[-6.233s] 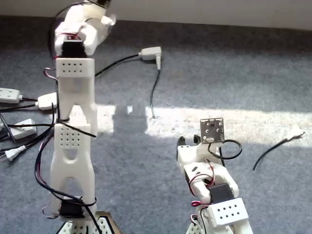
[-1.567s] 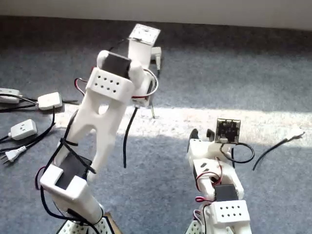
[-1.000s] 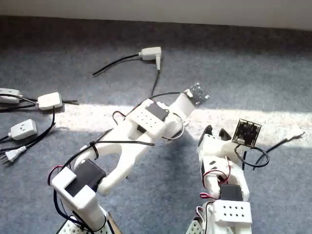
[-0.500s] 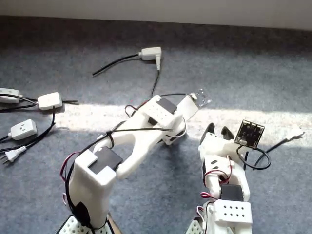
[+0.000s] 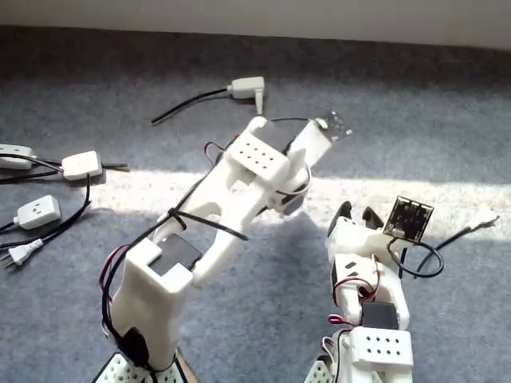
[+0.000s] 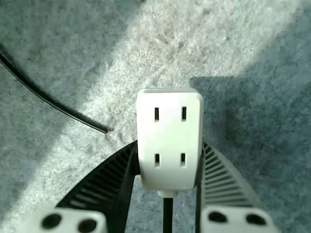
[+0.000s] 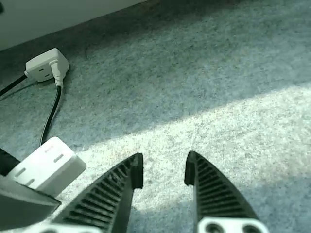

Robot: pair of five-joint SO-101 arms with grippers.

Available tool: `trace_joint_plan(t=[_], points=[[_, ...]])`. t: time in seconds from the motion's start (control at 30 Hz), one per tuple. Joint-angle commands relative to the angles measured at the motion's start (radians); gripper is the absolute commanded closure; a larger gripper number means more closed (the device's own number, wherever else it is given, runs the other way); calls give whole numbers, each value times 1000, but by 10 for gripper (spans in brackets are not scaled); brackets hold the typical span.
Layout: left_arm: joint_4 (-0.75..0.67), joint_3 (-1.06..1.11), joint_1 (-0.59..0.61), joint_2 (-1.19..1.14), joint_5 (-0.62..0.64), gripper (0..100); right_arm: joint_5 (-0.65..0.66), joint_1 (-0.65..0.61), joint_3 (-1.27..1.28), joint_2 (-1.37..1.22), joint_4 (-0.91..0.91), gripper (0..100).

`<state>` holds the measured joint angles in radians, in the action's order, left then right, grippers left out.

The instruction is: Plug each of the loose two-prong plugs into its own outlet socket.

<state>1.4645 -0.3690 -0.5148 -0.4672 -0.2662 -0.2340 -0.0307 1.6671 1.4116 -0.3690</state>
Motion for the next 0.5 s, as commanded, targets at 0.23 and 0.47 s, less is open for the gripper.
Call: trace_joint_plan(t=[0.23, 0.47], points=[[83, -76, 13, 5, -12, 870, -12, 7, 30, 5, 22, 846], [40, -70, -13, -145, -17, 869, -12, 7, 30, 5, 22, 846]])
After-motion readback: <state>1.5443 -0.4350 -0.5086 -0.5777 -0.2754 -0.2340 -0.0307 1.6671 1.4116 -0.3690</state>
